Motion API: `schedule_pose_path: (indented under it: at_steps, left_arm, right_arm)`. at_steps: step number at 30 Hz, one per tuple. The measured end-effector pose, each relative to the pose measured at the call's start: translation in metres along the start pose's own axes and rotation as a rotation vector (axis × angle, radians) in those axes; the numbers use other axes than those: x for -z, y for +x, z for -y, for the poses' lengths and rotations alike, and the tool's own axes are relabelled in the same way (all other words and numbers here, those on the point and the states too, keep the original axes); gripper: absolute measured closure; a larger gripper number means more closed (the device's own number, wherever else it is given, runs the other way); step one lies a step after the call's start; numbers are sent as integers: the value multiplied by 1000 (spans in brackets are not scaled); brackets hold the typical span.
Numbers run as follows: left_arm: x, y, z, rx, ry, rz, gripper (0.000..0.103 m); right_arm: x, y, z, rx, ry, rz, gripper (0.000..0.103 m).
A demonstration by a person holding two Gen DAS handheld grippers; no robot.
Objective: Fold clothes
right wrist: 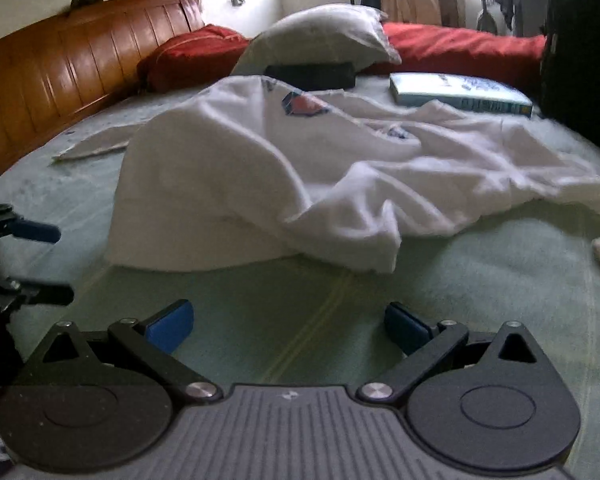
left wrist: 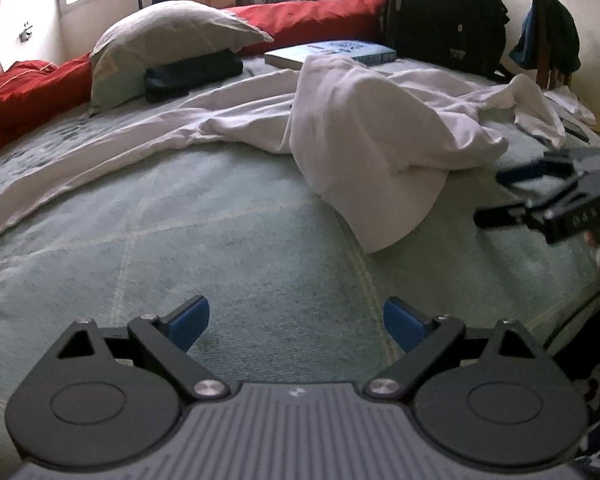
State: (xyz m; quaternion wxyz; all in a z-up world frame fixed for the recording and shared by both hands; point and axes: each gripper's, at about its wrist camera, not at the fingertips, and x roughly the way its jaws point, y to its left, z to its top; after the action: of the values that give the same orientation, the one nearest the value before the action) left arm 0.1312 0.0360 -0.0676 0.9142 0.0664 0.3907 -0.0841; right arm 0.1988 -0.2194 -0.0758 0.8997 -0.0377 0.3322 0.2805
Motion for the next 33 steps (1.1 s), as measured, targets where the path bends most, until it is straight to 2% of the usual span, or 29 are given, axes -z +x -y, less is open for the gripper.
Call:
schedule_pose_path:
  at_steps: [3,8,11,14,16,17,18,19,29,33]
  left_arm:
    - [-1,1,0,-11,-4,-7,9]
    - [1,1,-2,-21,-11,-14,9]
    - [1,2,-2,-23,-14,-15,9]
    - [1,0,-1,-24,-11,-13,9]
    - [2,-1,-1,-30,-11,-12,9]
    - [2,-2,-1,-32,-15,-12,9]
    - [2,-2,-2,-35,-20,-11,9]
    - [2,-3,-2,-37,-23,-11,9]
    - [2,-22,9,-45,1,24,9]
    - [2,-28,12,-43,12,32,9]
  right_arm:
    - [-11,8,3,15,-4,22,0]
    - [-22,-6,-13,-99,-60,99,0]
    - [-21,-3,-16,-121,-64,67,2]
    - [-18,7,-9,-94,-47,24,22]
    - [-19,6,-2,-67,-14,19,53]
    - [-20,5,0,-48,-2,16,61]
    - [-21,1,2,-36,7,19,82]
    - [-22,-3,4,-26,15,22,85]
    - [-19,-71,26,26,114,83,89]
    - [-6,-96,43,82,159,79,90]
